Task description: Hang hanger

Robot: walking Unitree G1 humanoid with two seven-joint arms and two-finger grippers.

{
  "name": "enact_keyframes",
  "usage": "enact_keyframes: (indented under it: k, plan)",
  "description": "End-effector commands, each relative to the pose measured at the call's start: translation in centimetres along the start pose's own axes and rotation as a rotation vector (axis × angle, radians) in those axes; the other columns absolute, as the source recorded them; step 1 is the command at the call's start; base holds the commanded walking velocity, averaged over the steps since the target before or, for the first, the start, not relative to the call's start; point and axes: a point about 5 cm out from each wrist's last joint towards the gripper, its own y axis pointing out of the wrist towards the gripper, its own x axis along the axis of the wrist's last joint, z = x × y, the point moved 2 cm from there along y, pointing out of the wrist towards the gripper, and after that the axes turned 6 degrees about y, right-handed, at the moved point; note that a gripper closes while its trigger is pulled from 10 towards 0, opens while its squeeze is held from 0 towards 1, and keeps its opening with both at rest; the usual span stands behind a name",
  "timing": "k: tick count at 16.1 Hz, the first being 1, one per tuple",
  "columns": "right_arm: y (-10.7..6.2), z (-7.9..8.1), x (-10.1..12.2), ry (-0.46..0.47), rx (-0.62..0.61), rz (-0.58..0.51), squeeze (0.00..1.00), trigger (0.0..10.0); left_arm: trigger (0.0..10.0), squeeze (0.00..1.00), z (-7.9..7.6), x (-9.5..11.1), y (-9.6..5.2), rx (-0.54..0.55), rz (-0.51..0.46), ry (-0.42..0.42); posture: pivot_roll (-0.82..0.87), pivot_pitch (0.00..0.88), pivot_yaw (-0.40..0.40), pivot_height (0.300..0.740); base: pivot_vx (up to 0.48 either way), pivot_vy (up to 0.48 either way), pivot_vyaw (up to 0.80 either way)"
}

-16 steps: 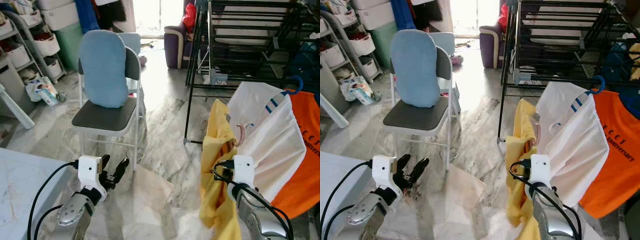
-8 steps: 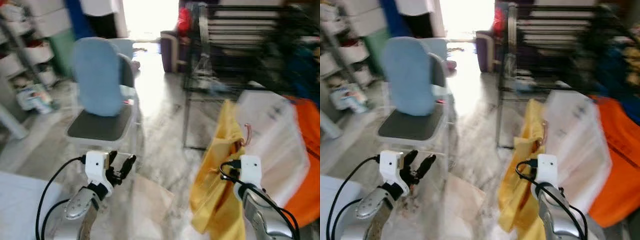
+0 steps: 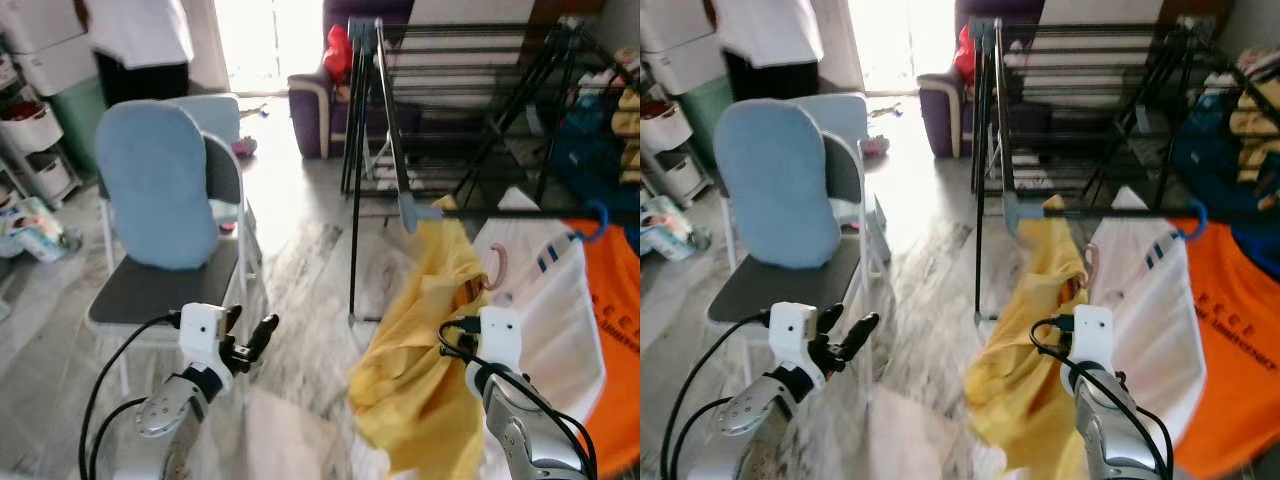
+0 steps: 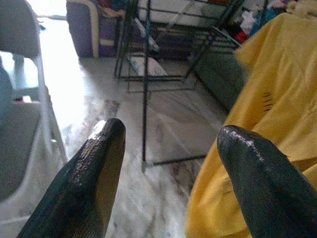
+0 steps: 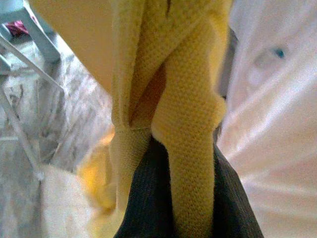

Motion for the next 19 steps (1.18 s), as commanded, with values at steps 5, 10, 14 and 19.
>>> enact_keyframes:
  k: [5,10,14,19]
  plan:
    - [0.2,1.7,1.3,-0.006,0.06,-0.043,0.0,10.0,10.0,0.0,1.0,-0.3,-0.2,0.036,0.025,0.009,-0.13,0.0,0.037,0.74,0.384,0.0,0.0]
    - [0.3,2.6,1.1,-0.026,0.118,-0.027,0.0,10.0,10.0,0.0,1.5,-0.2,-0.1,0.081,0.031,-0.012,-0.13,0.0,0.041,0.74,0.0,0.0,0.0]
    - [0.4,4.4,0.8,-0.045,0.228,0.02,0.0,10.0,10.0,0.0,2.1,0.3,0.2,0.097,0.018,0.059,-0.13,0.0,0.044,0.74,0.0,0.0,0.0]
    - [1.6,5.2,1.9,-0.005,0.245,0.08,0.0,10.0,10.0,0.0,3.2,1.0,0.7,0.117,-0.001,0.074,-0.12,0.0,0.041,0.74,0.0,0.0,0.0]
